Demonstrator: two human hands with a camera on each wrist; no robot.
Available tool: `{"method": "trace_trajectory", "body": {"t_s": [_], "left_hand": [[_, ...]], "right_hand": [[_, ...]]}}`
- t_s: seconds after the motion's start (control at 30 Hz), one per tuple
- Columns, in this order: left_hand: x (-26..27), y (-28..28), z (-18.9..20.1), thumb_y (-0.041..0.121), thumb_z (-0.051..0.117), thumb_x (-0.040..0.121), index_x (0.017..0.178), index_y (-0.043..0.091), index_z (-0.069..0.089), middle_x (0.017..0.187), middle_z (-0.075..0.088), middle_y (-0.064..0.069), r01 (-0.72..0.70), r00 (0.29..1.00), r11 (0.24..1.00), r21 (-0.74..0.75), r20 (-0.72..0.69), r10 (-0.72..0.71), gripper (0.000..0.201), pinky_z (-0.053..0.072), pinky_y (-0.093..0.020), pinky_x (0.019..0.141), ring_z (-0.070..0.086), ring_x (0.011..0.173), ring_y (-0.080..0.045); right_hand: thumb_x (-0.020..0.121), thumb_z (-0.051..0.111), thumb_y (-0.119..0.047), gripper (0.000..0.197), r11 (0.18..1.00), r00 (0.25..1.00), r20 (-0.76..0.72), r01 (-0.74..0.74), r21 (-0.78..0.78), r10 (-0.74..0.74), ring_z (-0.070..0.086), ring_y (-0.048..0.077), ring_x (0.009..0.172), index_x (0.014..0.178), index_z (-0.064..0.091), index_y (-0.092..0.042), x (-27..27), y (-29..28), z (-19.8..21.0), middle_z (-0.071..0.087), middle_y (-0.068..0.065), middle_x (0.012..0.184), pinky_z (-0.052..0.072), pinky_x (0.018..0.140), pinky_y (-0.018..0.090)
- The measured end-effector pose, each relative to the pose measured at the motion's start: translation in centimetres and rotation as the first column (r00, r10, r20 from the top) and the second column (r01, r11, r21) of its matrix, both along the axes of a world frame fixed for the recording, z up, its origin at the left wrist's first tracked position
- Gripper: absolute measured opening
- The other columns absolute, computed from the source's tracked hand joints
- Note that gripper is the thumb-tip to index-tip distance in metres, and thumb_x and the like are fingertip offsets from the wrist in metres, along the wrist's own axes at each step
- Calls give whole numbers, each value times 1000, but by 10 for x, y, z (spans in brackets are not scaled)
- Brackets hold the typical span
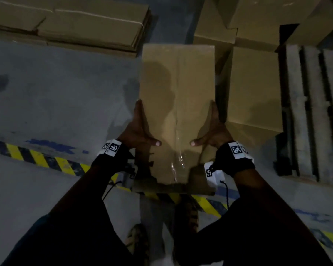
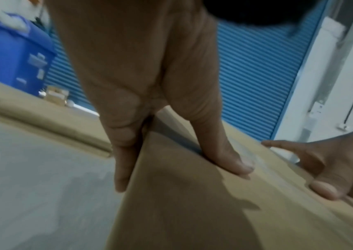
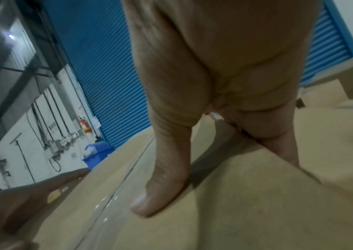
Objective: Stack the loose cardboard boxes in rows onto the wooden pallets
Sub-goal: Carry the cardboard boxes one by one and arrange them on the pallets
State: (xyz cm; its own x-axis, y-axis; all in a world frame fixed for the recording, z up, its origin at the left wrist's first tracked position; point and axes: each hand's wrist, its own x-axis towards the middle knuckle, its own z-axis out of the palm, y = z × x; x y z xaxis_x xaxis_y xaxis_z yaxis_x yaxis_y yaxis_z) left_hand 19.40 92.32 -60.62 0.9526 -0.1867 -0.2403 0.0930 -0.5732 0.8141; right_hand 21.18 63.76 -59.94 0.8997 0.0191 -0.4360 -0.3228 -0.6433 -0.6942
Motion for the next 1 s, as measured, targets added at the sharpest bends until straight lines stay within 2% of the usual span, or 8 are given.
{"method": "trace_trajectory", "body": {"t_s": [0.17,0.33,0.47,0.53,0.63,0.77,0.87,1.0], "left_hand": [[-21,-2,120,19,97,51,146,20,-33,148,-16,21,-50,998,996,-74,-37,48,161,10,-15,109,0,131,12],[-60,-12,262,17,98,50,147,14,-28,150,-11,25,-2,1000,997,-72,14,3,159,11,6,101,-3,132,22],[-83,-34,349,47,97,41,150,16,-25,162,-4,0,67,997,995,-79,41,-64,166,19,-48,121,3,150,-15],[-90,-53,380,59,94,38,149,20,-26,162,-10,1,84,995,995,-62,51,-81,168,17,-54,120,-1,151,-18],[-103,-90,422,62,92,37,150,21,-25,162,-10,2,105,993,994,-37,58,-103,168,13,-52,121,-3,150,-16],[-117,-150,458,31,97,50,151,9,-19,150,-13,11,129,990,991,-34,67,-127,155,-9,-5,109,-7,125,15],[-128,-204,475,55,92,46,151,21,-22,160,-17,7,138,988,981,136,51,-146,159,-3,-30,116,-10,145,-10],[-132,-284,483,38,96,49,153,15,-18,162,-9,3,234,971,972,9,52,-234,156,2,-22,115,-2,146,-9]], "right_hand": [[44,98,-11,164,999,997,76,13,33,-15,23,31,145,145,-25,-47,-24,-1,142,11,5,163,31,115,46],[45,99,-13,163,1000,1000,18,21,15,-21,34,35,141,147,-24,-47,-64,-11,287,29,14,157,36,111,38],[46,97,-9,161,997,997,-8,77,31,-77,44,38,133,149,-21,-43,-105,-39,381,46,23,143,40,105,38],[43,99,-13,163,993,994,-24,108,47,-107,48,36,129,148,-22,-46,-126,-59,416,52,23,137,43,106,42],[44,98,-13,163,988,990,2,141,67,-142,32,34,141,150,-23,-41,-153,-93,452,28,10,157,35,111,40],[50,97,-15,158,988,988,-10,154,33,-153,32,34,141,150,-24,-35,-180,-148,484,23,8,160,36,108,38],[53,96,-14,156,987,987,-16,157,22,-157,30,32,142,151,-24,-32,-197,-205,498,19,6,161,34,108,38],[51,96,-12,156,970,970,-7,241,7,-241,32,32,141,152,-21,-34,-217,-279,509,27,11,158,34,112,39]]}}
